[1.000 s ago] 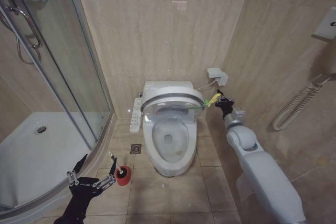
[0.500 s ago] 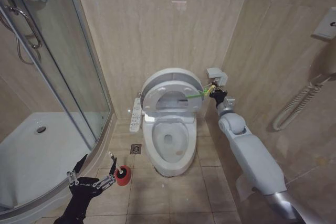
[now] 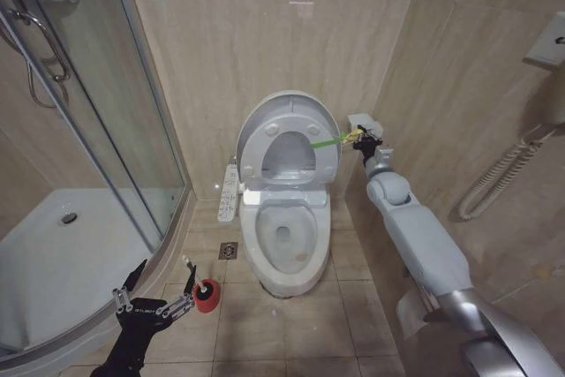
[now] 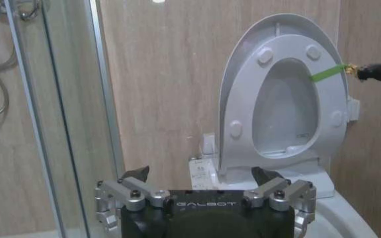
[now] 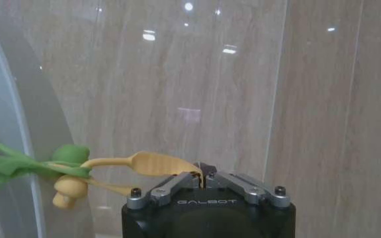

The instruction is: Open the toilet lid, clean the toilet bowl with a toilet brush, close the toilet lid, and flush.

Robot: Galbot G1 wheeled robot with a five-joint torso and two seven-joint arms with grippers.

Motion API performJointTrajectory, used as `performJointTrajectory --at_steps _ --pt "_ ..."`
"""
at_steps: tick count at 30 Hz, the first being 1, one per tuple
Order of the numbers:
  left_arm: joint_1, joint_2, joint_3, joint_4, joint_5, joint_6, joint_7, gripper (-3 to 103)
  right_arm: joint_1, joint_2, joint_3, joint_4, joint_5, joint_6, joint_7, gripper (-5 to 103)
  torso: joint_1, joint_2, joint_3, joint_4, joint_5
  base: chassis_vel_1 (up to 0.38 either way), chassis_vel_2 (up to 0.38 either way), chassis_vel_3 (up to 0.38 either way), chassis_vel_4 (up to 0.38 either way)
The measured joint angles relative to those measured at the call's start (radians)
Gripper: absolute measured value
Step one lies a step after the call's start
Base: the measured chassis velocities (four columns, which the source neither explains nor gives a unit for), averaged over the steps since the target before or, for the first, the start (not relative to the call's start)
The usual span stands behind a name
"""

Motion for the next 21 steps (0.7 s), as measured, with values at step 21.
performJointTrajectory --at_steps 21 --pt "0.000 0.000 0.000 0.000 0.000 0.000 0.000 100 0.256 0.087 -0.107 -0.257 -0.032 0.024 0.002 2 0.000 0.000 0.000 0.0001 -0.0002 0.000 0.000 0.000 0.000"
